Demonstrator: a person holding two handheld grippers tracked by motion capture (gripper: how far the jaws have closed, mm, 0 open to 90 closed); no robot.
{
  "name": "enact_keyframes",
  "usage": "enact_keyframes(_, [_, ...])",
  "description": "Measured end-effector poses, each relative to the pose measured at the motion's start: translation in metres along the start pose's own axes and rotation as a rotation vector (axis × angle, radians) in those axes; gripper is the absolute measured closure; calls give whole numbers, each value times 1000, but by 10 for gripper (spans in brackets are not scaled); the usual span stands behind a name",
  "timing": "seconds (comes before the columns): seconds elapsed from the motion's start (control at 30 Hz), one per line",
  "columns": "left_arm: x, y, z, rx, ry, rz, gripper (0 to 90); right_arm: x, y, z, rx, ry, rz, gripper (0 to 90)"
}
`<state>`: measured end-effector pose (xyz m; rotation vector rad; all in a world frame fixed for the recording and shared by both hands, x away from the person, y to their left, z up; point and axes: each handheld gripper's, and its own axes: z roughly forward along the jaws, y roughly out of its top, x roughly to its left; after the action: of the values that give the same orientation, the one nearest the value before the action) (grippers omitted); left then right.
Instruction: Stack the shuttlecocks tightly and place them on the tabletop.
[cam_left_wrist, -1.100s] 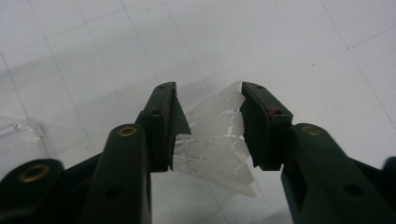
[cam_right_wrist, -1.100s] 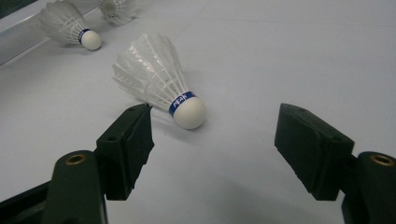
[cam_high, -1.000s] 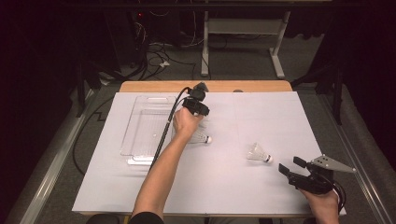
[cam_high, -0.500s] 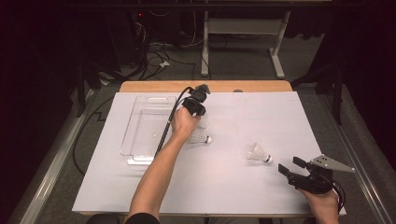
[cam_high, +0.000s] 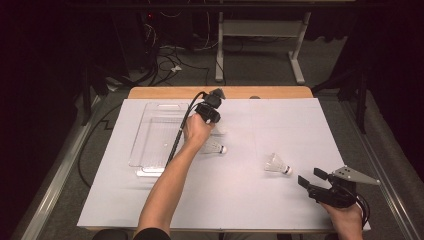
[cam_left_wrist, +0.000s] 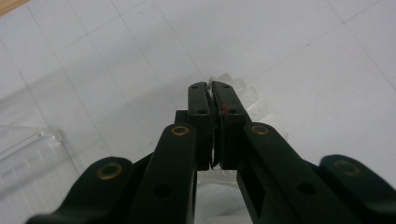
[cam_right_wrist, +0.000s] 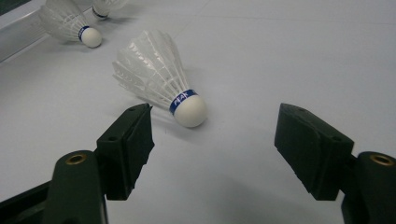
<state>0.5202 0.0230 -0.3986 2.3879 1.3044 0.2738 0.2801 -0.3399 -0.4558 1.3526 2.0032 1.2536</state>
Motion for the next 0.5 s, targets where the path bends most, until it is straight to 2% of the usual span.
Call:
enact_keyframes(0.27, [-11,5,3,-12,-22,11,870,0,0,0,0,4,-1,283])
enact_keyframes(0.37, [-14,7,4,-6,-21,24,868,0,0,0,1,2,-4,283])
enact_keyframes(0.5, [-16,8,6,-6,-20,22,866,0,0,0,-1,3,-5,283])
